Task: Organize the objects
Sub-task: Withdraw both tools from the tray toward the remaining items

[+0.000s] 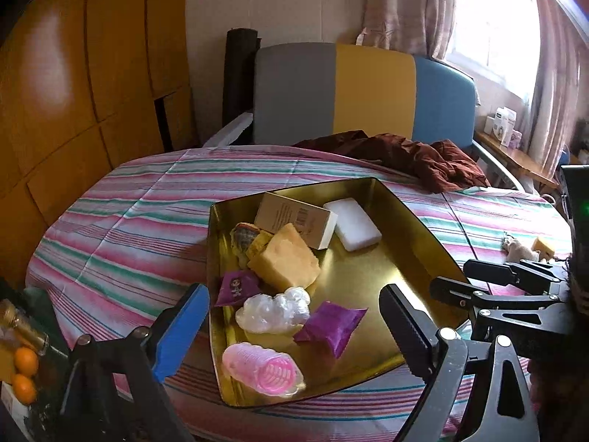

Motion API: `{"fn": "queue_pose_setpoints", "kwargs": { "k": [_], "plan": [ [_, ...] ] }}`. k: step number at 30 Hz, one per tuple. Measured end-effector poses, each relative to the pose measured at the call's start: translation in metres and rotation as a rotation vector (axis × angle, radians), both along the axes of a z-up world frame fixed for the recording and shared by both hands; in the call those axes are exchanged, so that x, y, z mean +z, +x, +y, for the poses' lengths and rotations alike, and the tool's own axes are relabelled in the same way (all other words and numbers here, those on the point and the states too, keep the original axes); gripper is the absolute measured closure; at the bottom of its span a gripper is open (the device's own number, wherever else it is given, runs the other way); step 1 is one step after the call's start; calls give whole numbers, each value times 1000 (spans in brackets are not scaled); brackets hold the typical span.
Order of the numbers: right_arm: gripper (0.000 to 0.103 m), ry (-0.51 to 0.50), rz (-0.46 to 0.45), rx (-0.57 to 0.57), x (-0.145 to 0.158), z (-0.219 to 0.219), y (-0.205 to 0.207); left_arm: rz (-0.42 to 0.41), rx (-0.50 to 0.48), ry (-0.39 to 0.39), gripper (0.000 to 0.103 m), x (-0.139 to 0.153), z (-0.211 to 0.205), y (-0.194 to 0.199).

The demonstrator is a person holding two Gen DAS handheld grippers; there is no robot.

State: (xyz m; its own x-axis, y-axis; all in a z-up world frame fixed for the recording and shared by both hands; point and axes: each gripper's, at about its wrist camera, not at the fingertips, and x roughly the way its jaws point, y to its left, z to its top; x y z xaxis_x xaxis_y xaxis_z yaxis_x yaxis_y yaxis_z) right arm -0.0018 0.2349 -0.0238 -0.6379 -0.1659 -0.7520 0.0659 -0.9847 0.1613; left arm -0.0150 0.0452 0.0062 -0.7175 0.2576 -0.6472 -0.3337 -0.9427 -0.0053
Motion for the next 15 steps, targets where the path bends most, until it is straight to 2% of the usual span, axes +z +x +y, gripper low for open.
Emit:
{"fn": "queue_pose_setpoints", "kwargs": {
  "k": [15],
  "plan": [
    [44, 58, 17, -100, 5, 37, 13, 4, -98, -14, 9, 5, 34, 2]
  ]
}}
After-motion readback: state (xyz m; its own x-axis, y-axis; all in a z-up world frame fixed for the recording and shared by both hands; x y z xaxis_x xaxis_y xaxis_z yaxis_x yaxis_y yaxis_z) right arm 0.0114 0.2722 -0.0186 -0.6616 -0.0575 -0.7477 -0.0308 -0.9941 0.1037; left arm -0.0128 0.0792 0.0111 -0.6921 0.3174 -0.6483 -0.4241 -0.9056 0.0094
